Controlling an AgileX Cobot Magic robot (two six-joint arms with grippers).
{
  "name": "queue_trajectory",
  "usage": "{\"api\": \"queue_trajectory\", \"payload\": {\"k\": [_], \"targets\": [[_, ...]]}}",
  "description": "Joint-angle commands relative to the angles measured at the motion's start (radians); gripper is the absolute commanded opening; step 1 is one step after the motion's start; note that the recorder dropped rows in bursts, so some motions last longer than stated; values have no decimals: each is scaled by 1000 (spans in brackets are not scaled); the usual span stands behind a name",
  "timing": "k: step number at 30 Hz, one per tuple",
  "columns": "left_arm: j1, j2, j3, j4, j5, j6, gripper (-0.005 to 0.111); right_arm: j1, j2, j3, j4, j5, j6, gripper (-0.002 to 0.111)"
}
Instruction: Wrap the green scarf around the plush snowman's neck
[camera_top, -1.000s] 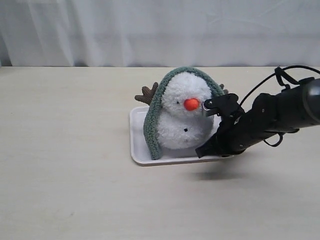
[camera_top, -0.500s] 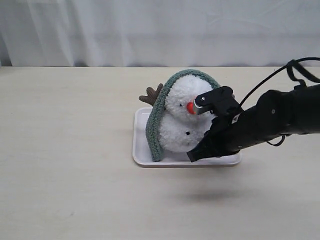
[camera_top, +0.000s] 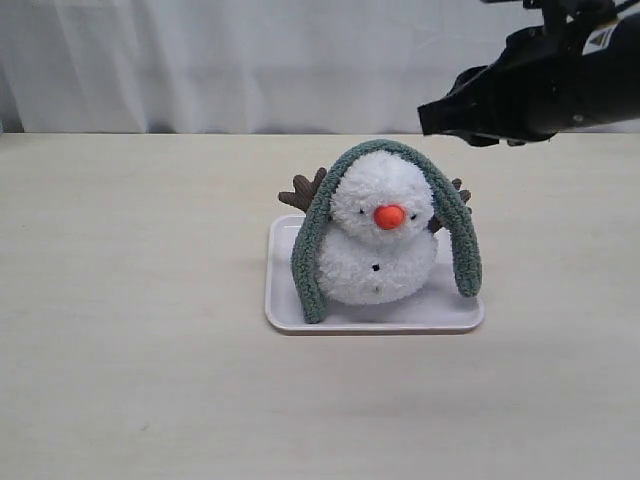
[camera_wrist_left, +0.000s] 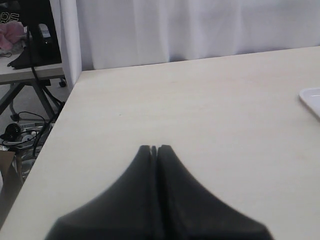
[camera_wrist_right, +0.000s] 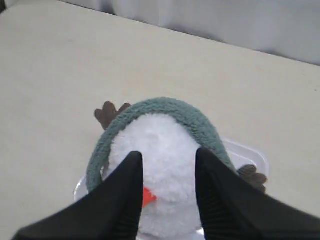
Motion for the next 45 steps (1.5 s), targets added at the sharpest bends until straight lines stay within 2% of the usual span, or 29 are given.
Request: {"api": "queue_trajectory", "payload": {"k": [1,6,11,16,22,28,45], "targets": [[1,-3,3,-4,-11,-1,0,-69,108,-173,-72,259,64,34],[1,-3,3,-4,-11,-1,0,-90,224,-296,-9,383,-114,34],[1,-3,3,-4,-11,-1,0,-90,323,-373,115,356,-270,34],[1,-3,3,-4,-11,-1,0,-90,415,-463,126,347,-352,34],[1,-3,3,-4,-11,-1,0,-90,475,-495,137,355,-496,34],[1,-3,3,-4,-11,-1,0,-90,480,-505,238,386,-642,34],[1,-3,3,-4,-11,-1,0,-90,555,-537,137,396,-577,34]]}}
